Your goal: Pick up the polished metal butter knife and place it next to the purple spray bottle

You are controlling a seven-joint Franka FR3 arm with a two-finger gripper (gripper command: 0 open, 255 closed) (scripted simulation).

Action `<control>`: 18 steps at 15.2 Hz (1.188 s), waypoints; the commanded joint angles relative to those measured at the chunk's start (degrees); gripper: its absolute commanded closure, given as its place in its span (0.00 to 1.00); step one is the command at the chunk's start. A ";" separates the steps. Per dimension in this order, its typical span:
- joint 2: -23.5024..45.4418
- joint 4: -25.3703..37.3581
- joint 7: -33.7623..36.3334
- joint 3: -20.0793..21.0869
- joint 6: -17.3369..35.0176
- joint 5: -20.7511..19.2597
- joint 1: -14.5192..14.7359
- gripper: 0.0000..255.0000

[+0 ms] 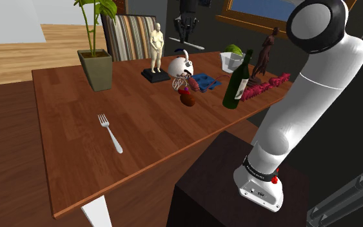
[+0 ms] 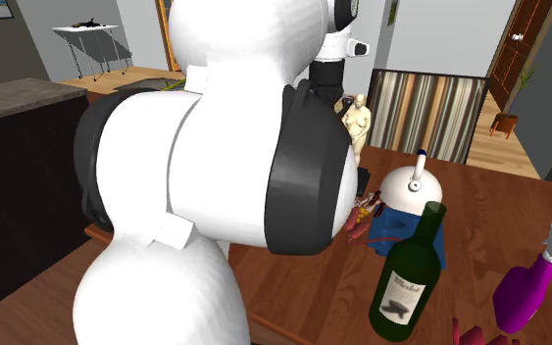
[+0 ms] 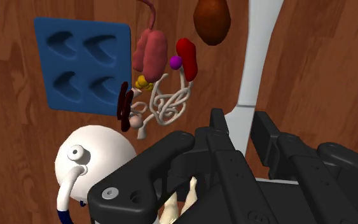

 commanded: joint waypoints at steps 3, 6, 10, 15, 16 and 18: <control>-2.79 -2.98 -5.26 -2.68 0.34 -0.01 -2.50 1.00; -4.58 -5.06 -9.33 -4.89 0.71 -0.20 -4.36 1.00; -6.12 -6.78 -14.82 -7.97 1.03 -0.61 -6.78 1.00; -6.66 -7.33 -21.81 -11.92 1.25 -1.16 -9.82 1.00; -6.58 -7.23 -23.23 -12.73 1.27 -1.25 -10.43 1.00; -6.24 -6.83 -26.08 -14.36 1.29 -1.39 -11.65 1.00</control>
